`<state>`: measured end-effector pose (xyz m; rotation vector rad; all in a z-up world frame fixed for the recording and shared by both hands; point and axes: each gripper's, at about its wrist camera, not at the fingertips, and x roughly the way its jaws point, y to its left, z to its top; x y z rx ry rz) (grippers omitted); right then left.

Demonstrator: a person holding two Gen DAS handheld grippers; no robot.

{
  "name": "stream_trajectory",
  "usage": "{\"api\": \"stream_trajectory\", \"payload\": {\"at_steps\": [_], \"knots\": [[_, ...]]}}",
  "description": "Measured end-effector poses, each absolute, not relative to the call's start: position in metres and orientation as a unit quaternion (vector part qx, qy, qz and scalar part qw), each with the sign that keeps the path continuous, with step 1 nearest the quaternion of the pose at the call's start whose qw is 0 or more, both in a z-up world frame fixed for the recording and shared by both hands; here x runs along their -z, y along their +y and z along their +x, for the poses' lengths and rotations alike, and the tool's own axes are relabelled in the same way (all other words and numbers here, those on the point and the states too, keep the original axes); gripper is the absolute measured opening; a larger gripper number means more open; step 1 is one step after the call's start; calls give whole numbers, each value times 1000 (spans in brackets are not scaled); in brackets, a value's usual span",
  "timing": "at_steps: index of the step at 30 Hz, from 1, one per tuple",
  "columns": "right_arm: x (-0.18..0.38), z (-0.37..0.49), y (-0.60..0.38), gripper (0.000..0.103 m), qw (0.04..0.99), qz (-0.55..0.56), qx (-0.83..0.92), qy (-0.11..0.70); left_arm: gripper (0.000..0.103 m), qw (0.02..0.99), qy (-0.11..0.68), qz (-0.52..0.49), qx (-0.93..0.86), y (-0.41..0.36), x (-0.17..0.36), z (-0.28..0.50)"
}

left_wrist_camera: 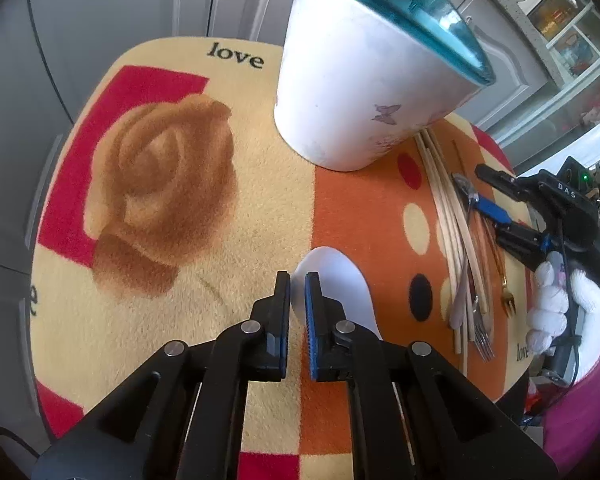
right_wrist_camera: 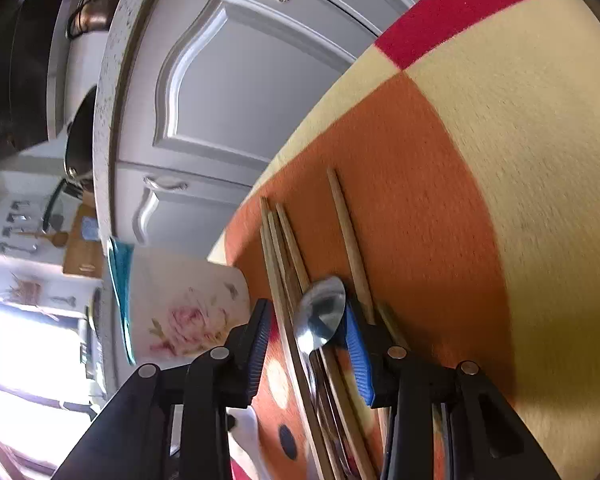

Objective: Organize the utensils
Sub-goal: 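Lift the white spoon with the left gripper toward the utensil holder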

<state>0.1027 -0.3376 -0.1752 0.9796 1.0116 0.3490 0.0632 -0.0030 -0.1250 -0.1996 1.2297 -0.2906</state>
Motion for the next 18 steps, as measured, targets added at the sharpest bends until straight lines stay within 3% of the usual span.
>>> {"api": "stream_trajectory", "payload": {"at_steps": [1,4,11,18], "knots": [[176,104,-339,35,748,448,-162,462,10,798,578,-97,138,-2,128,65],[177,105,-340,18,750,435,-170,468,11,795,578,-117,143,4,132,67],[165,92,-341,6,758,426,-190,457,7,802,567,-99,159,3,129,65],[112,61,-324,4,784,369,-237,439,1,813,540,-125,181,18,99,52]]}}
